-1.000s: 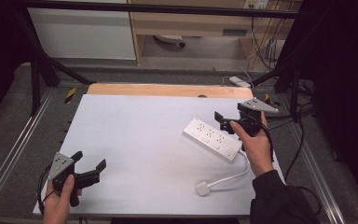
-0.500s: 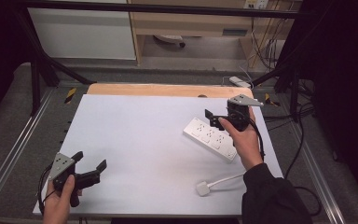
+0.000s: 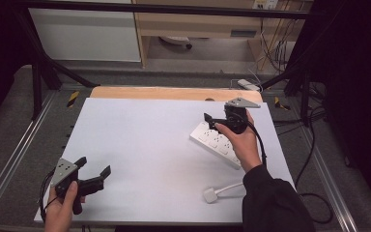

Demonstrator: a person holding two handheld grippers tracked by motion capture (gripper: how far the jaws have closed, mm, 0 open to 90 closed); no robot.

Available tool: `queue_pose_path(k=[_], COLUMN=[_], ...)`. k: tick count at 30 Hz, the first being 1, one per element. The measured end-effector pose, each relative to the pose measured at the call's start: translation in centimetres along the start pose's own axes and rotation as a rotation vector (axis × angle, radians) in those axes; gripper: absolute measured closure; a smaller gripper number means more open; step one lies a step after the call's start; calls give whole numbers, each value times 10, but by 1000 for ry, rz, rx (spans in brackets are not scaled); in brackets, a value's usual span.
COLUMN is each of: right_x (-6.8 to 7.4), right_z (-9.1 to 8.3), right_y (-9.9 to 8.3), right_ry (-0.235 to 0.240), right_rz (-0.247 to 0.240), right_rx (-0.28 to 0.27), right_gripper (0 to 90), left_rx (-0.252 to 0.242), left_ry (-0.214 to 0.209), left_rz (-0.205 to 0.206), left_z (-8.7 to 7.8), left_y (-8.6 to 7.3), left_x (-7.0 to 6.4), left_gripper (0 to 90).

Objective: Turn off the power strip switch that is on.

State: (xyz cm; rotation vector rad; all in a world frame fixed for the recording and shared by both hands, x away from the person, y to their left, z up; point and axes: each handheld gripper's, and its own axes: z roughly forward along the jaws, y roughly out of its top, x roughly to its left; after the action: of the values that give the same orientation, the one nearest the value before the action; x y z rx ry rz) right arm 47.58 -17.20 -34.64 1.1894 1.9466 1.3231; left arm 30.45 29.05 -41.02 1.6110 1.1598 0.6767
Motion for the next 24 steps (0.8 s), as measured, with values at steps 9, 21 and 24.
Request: queue_pose_path(k=[9, 21, 24], right_x=[7, 10, 10], right_z=[13, 23, 25], right_y=[-3, -6, -7], right_ry=[33, 21, 21], right_rz=[-17, -39, -44], right_rx=[11, 12, 10], right_gripper=[290, 586, 660], left_rx=[1, 4, 5], left_ry=[-4, -10, -10], left_rz=[-3, 0, 0], left_z=[0, 0, -1], left_y=[0, 0, 0], left_x=[0, 1, 1], left_gripper=[51, 51, 51])
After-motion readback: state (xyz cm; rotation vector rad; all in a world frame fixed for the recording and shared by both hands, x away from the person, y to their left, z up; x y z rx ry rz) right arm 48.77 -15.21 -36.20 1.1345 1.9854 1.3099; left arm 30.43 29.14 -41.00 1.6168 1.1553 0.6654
